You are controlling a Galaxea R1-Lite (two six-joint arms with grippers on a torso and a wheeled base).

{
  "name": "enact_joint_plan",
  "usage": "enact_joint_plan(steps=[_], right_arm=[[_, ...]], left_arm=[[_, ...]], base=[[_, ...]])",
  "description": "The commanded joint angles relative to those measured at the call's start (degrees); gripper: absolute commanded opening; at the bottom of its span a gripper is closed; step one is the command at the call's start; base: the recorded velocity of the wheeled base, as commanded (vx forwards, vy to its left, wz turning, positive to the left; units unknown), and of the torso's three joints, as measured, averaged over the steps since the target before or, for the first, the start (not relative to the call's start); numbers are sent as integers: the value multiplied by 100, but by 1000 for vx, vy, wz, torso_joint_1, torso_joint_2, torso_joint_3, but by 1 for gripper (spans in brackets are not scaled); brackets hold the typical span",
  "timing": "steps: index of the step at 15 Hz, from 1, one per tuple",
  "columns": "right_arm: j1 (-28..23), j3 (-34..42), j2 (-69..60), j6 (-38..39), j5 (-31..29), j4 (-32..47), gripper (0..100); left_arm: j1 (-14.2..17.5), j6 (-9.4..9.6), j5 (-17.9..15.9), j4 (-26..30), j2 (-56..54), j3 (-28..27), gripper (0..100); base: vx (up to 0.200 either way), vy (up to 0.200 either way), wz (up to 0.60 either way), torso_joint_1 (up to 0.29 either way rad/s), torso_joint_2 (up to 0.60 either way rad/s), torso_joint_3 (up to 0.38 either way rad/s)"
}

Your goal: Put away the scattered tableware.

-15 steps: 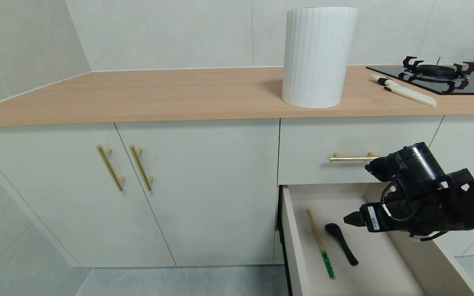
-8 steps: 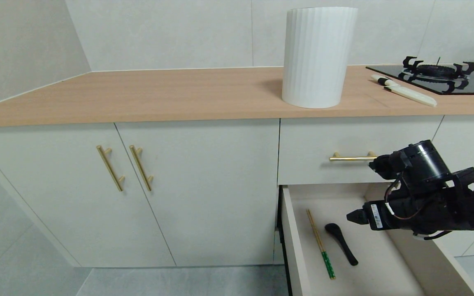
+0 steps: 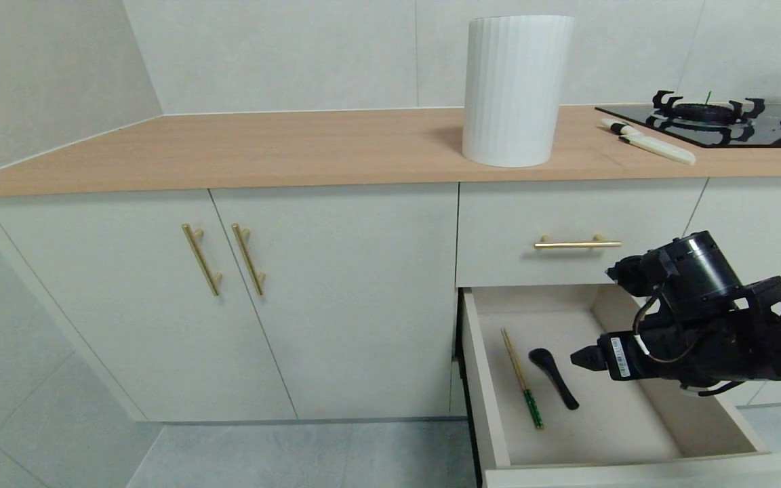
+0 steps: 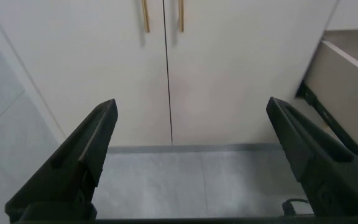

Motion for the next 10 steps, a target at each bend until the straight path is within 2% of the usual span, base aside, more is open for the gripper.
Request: enact_joint_plan(steps=[1,3,7,10], right_arm=[[1,1,-4,-1,-2,8,100],[1,-17,-57,-1,-2,193,100],[80,-140,-435,-53,60,1116,100],[335,-263,-584,-62,60,1837,100]], left_arm=[[0,-1,1,4,0,-6,100],[0,-1,1,4,0,2,100],[0,-1,1,4,0,2,100],[0,-1,1,4,0,2,100]], base=[[0,0,0,0,0,0],[0,0,0,0,0,0],[0,0,0,0,0,0],[0,0,0,0,0,0]])
